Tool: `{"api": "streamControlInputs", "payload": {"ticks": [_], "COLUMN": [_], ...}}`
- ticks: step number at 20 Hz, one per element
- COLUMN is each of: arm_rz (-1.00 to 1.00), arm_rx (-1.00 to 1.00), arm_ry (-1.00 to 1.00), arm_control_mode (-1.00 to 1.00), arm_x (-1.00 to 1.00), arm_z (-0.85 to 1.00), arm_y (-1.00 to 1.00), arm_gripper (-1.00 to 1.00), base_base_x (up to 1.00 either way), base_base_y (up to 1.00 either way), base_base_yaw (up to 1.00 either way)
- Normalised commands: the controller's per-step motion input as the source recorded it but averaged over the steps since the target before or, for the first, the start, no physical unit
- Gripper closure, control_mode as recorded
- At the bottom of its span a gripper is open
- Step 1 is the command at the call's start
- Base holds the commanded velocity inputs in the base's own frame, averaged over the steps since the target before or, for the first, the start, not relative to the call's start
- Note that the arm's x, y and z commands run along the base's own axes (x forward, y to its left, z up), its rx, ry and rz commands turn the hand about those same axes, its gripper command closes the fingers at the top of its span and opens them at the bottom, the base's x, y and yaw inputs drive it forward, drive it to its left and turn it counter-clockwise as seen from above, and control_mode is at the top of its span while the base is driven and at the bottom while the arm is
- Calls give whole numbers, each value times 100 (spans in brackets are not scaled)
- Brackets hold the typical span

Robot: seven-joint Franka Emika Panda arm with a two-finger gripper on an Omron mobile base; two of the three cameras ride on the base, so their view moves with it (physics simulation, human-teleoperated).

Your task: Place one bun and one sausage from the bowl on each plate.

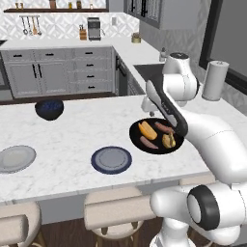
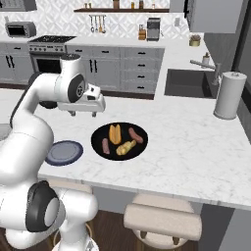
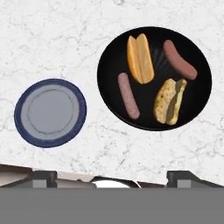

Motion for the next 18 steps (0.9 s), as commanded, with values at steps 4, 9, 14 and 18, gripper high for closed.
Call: {"api": "streamControlInputs", "payload": {"ticks": [4, 9, 14, 18], "arm_rz": [0, 0, 0, 0], "arm_rx": [-7, -2, 2, 1], "arm_ry": [17, 5, 0, 1], "arm_control_mode": [-100, -100, -100, -100], "arm_x": [90, 76, 64, 45], "arm_z": [-33, -66, -68, -55], "arm_y": [-13, -24, -23, -10], "arm_gripper": [-100, -100, -100, -100], "base_base_x": [0, 0, 0, 0], "base_base_y": [0, 0, 0, 0], "base_base_yaw": [0, 0, 0, 0]}}
